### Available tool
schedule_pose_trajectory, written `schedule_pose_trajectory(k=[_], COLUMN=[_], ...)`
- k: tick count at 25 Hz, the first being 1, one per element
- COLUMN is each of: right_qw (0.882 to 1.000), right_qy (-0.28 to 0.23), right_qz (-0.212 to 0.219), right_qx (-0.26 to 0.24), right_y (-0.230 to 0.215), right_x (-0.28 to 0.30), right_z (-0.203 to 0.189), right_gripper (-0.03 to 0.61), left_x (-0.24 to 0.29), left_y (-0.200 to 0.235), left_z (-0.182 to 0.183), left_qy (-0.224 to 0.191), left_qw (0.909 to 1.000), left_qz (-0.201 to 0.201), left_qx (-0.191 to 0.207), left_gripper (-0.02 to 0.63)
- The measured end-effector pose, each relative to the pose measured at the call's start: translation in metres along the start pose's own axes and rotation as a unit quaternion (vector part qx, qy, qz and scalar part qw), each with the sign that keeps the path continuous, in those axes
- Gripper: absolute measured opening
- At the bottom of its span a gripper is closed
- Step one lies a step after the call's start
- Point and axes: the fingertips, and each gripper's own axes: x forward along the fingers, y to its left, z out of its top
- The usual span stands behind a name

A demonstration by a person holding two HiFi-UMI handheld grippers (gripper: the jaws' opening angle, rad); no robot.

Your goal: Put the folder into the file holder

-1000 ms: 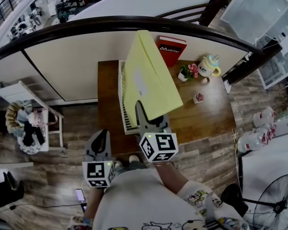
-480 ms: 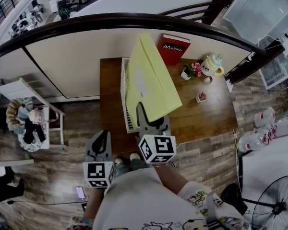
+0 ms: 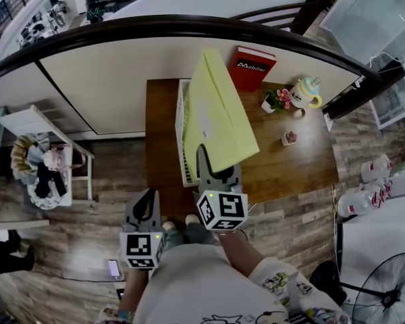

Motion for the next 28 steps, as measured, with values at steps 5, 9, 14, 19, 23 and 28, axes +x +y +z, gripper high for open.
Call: schedule_pose_trajectory(k=[5, 9, 14, 19, 23, 28], right_qw=[1.000, 1.000, 0.999, 0.999, 0.998, 0.997], right_qy=[0.009, 0.018, 0.032, 0.047, 0.062, 0.076], right_qz=[-0.005, -0.005, -0.004, -0.002, 0.000, 0.004], right_qx=[0.002, 0.001, -0.004, -0.012, -0.021, -0.027], right_y=[-0.002, -0.003, -0.003, -0.001, -0.001, 0.000], right_x=[0.003, 0.004, 0.005, 0.007, 0.007, 0.010], right_z=[-0.013, -0.026, -0.040, -0.053, -0.066, -0.079], right_gripper=[0.161, 0.161, 0.161, 0.161, 0.161, 0.161], left_x=[-0.001, 0.000, -0.001, 0.001, 0.002, 0.007], left_y=[0.003, 0.003, 0.002, 0.003, 0.004, 0.003], left_z=[-0.007, -0.009, -0.014, -0.018, -0.023, -0.025], left_qy=[0.009, 0.011, 0.017, 0.023, 0.027, 0.030], left_qw=[1.0000, 0.9999, 0.9998, 0.9997, 0.9996, 0.9995], left_qz=[0.003, 0.003, 0.001, 0.002, 0.002, -0.002], left_qx=[-0.002, -0.004, -0.006, -0.007, -0.011, -0.012], left_gripper=[0.018, 0.018, 0.018, 0.018, 0.018, 0.018])
